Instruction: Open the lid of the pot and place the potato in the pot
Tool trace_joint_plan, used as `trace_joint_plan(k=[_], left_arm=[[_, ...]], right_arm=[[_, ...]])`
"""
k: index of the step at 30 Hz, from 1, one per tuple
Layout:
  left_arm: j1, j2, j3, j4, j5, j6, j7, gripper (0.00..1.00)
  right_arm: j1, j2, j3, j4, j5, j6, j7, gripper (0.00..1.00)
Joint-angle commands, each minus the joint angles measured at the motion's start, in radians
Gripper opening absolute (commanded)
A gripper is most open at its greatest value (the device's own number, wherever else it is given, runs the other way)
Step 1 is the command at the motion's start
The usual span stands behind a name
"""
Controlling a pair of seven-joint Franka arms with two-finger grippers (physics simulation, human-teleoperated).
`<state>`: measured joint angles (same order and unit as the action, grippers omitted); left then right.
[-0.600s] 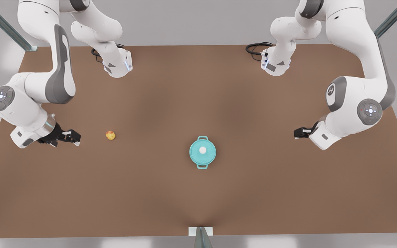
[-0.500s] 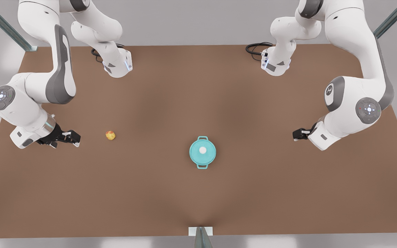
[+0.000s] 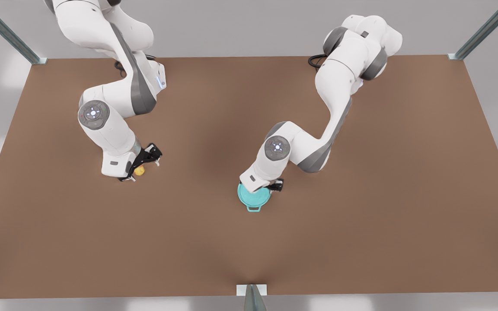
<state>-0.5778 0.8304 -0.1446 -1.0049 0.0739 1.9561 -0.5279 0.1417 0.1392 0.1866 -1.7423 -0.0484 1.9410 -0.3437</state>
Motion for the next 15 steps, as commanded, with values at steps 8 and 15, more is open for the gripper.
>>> trace_joint_plan(k=[8, 15], left_arm=[[-0.056, 0.065, 0.008, -0.006, 0.125, 0.121, -0.673, 1.0], [-0.04, 0.119, 0.013, -0.04, 0.121, 0.144, -0.377, 1.0]], right_arm=[[-0.077, -0.118, -0.009, -0.261, -0.076, 0.084, 0.009, 1.0], [-0.148, -0.007, -0.013, -0.33, -0.065, 0.18, 0.074, 1.0]])
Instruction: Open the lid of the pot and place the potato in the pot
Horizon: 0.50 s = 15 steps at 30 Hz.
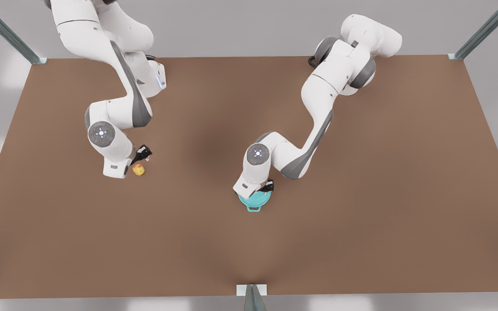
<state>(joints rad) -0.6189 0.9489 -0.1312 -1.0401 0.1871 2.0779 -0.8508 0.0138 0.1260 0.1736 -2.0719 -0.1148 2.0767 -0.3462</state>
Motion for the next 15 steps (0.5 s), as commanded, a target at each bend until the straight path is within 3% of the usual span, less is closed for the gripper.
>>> trace_joint_plan(k=[1, 11, 13, 14, 15], left_arm=[[-0.007, 0.001, -0.001, -0.018, 0.006, 0.025, -0.033, 1.0], [-0.027, 0.002, -0.002, -0.09, 0.055, 0.054, -0.025, 0.98], [-0.025, -0.001, -0.002, -0.089, 0.052, 0.051, -0.037, 0.55], [-0.024, -0.002, -0.002, -0.087, 0.045, 0.051, -0.045, 0.42], [-0.022, -0.007, -0.002, -0.086, 0.041, 0.045, -0.048, 0.36]], right_arm=[[-0.022, 0.021, 0.0, 0.0, 0.02, 0.045, 0.076, 1.0], [0.003, 0.086, 0.007, -0.066, 0.063, 0.106, 0.027, 1.0], [0.0, 0.095, 0.007, -0.068, 0.063, 0.12, -0.031, 1.0], [-0.002, 0.095, 0.007, -0.077, 0.063, 0.123, -0.033, 1.0], [-0.005, 0.09, 0.007, -0.109, 0.061, 0.164, -0.036, 1.0]])
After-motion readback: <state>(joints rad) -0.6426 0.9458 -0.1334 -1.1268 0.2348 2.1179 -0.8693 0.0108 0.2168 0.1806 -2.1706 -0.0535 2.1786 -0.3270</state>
